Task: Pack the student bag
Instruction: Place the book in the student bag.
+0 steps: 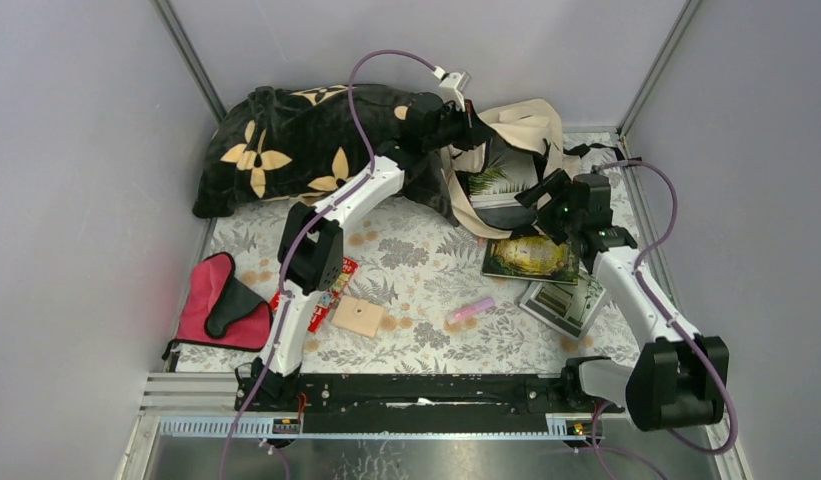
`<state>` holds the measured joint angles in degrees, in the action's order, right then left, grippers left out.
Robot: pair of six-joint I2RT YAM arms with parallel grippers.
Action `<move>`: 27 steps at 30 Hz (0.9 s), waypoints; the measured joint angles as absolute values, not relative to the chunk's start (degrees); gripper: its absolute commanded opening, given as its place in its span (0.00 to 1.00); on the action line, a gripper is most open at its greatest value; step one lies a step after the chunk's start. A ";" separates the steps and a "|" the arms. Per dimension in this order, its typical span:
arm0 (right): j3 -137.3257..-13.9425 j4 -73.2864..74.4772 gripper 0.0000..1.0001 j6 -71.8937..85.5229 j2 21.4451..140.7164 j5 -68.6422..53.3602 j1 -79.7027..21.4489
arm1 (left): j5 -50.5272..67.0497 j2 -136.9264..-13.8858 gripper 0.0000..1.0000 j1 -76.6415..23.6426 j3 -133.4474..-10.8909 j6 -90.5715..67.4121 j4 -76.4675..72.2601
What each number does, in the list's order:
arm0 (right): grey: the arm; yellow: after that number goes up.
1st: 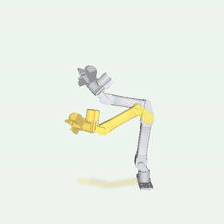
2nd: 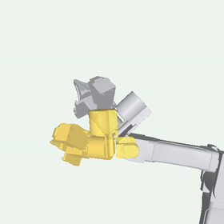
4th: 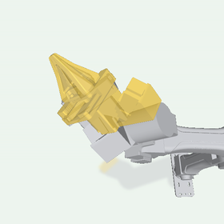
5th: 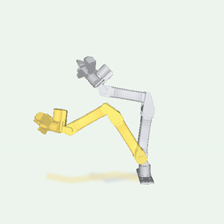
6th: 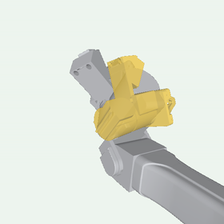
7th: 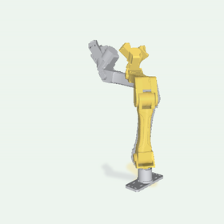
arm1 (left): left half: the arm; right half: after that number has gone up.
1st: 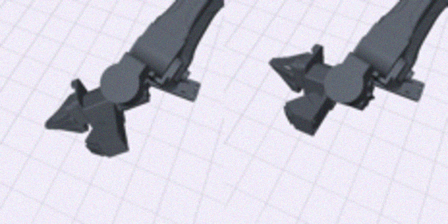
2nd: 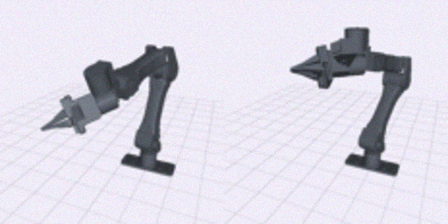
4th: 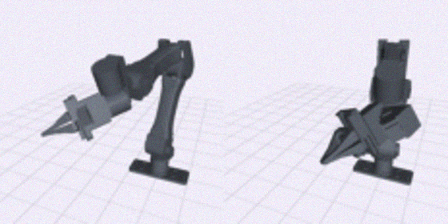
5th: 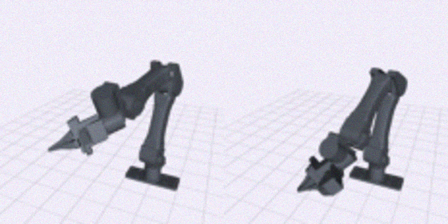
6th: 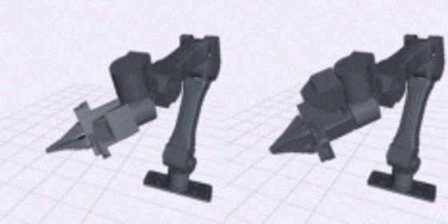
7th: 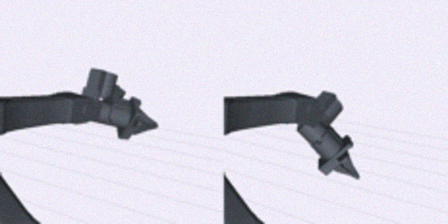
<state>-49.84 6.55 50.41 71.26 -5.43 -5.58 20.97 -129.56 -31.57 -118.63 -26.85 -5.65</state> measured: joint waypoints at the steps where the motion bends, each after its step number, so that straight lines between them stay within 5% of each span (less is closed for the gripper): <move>1: -48.97 7.57 0.83 49.28 69.54 -5.39 -5.58 | 20.71 -129.62 0.00 -31.64 -118.78 -26.96 -5.63; 6: -44.82 11.68 0.65 44.38 64.07 -4.99 -6.20 | 19.99 -129.82 0.00 -31.99 -119.04 -28.10 -5.56; 10: -43.31 16.51 0.64 41.89 62.78 -2.35 -7.33 | 19.44 -130.08 0.00 -32.08 -119.13 -28.84 -5.54; 12: -43.31 19.25 0.74 41.06 62.19 0.62 -7.51 | 18.70 -130.17 0.00 -32.12 -119.11 -28.97 -5.37; 16: -43.77 24.71 0.99 39.70 60.51 7.90 -7.49 | 17.41 -130.37 0.62 -32.14 -119.11 -29.02 -3.86; 18: -44.97 27.44 1.00 38.83 60.47 11.40 -7.31 | 17.52 -130.61 0.76 -32.16 -119.17 -28.47 -2.42; 21: -47.05 30.72 1.00 37.58 60.64 15.59 -6.28 | 17.56 -130.76 0.89 -32.67 -119.24 -26.37 0.97; 27: -47.37 31.83 1.00 36.18 60.62 18.59 -2.42 | 16.38 -124.62 0.93 -34.59 -113.21 -21.78 4.27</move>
<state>-47.37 31.83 36.18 60.62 18.59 -2.42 16.38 -124.62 -34.59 -113.21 -21.78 4.27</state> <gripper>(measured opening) 0.993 0.928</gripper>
